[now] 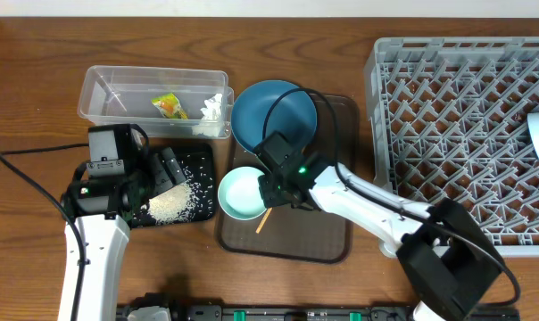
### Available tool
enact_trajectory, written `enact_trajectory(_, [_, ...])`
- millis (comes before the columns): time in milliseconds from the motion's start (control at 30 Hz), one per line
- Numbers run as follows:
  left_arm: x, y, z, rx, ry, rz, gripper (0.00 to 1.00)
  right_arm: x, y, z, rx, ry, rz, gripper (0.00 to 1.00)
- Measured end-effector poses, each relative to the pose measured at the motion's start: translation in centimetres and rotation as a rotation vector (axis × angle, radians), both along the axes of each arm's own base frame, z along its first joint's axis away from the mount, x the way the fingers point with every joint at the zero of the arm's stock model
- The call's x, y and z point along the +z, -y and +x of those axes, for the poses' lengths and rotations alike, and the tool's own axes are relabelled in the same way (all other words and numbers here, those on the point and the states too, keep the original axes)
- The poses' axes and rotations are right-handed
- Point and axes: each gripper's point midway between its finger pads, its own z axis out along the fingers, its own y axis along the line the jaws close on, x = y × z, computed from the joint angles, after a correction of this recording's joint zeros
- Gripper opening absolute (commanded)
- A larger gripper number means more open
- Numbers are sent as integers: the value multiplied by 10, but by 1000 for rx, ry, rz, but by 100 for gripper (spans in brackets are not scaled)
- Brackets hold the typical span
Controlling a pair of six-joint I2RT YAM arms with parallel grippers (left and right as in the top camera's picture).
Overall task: Sort waste into correct bins and load items into the dishwasher rack
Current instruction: 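Reach right gripper to left mint bowl and grasp its rim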
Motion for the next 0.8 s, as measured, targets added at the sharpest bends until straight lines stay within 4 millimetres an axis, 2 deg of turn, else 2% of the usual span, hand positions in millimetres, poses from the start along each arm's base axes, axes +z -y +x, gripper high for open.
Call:
enact_trajectory(167, [0, 0, 0, 0, 0, 0, 98, -3, 0, -1, -16, -13, -2, 10])
enact_trajectory(300, [0, 0, 0, 0, 0, 0, 98, -4, 3, -2, -30, -21, -9, 1])
enact_trajectory(433, [0, 0, 0, 0, 0, 0, 98, -5, 11, -2, -45, -42, -25, 1])
enact_trajectory(600, [0, 0, 0, 0, 0, 0, 98, 0, 40, 8, -110, -55, -64, 1])
enact_trajectory(700, [0, 0, 0, 1, 0, 0, 98, 9, 55, 16, -131, -39, -78, 1])
enact_trajectory(800, [0, 0, 0, 0, 0, 0, 98, 26, 67, 21, -121, -2, -77, 1])
